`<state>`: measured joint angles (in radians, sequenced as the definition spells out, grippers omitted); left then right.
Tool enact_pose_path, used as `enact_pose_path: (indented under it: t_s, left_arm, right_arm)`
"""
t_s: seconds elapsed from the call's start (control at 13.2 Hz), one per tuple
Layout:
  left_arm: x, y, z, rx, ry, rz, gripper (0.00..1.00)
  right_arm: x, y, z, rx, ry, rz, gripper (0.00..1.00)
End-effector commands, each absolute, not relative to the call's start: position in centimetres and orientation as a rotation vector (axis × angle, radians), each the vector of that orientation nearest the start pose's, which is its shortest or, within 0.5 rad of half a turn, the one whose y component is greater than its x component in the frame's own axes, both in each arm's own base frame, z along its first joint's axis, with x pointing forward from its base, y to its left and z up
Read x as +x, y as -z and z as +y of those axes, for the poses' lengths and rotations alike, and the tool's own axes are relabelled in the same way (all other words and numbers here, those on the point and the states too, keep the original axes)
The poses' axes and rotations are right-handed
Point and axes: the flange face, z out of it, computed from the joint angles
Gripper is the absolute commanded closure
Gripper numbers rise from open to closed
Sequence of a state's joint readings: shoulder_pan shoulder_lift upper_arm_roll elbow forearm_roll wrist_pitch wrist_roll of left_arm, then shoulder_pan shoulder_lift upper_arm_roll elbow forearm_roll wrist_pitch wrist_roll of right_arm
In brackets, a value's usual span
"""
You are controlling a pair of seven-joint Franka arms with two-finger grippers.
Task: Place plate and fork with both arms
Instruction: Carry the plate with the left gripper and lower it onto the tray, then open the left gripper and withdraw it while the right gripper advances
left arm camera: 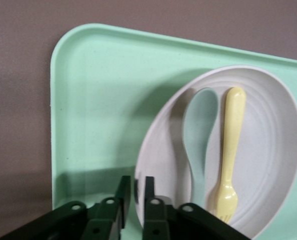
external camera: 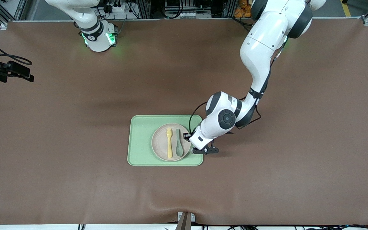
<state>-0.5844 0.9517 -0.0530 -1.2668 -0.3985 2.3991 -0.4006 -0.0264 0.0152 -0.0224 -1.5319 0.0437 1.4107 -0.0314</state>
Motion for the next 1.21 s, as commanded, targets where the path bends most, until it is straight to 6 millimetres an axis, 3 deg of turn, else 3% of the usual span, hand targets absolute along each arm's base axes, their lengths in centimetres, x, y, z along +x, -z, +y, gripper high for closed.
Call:
enact_pose_path:
  t_s: [0.0, 0.15, 0.45, 0.68, 0.91, 1.06, 1.14]
  left_arm:
    - [62.6, -20.7, -45.6, -3.536, 0.016, -0.143, 0.0]
    - [63.2, -23.4, -45.2, -3.542, 0.038, -0.16, 0.0]
    - [65.3, -29.3, -41.3, -3.486, 0.045, -0.171, 0.0]
    - [66.1, -34.3, -39.0, -3.405, 0.183, -0.076, 0.0]
    - [66.9, -39.0, -34.7, -3.324, 0.174, -0.062, 0.0]
    - [66.6, -42.1, -32.6, -3.301, 0.137, -0.086, 0.0]
    - [66.4, -43.3, -31.7, -3.273, 0.124, -0.08, 0.0]
  right_arm:
    - [54.2, -62.3, -1.8, -3.098, -0.201, 0.036, 0.0]
    - [54.2, -62.3, -1.8, -3.098, -0.201, 0.036, 0.0]
    - [54.2, -62.2, -1.8, -3.098, -0.203, 0.036, 0.0]
    - [54.2, -62.1, -1.8, -3.098, -0.205, 0.038, 0.0]
    - [54.7, -61.7, -1.3, -3.091, -0.207, 0.023, 0.0]
    - [55.7, -60.5, 0.6, -3.088, -0.215, -0.028, 0.0]
    - [56.3, -59.7, 2.4, -3.09, -0.217, -0.076, 0.0]
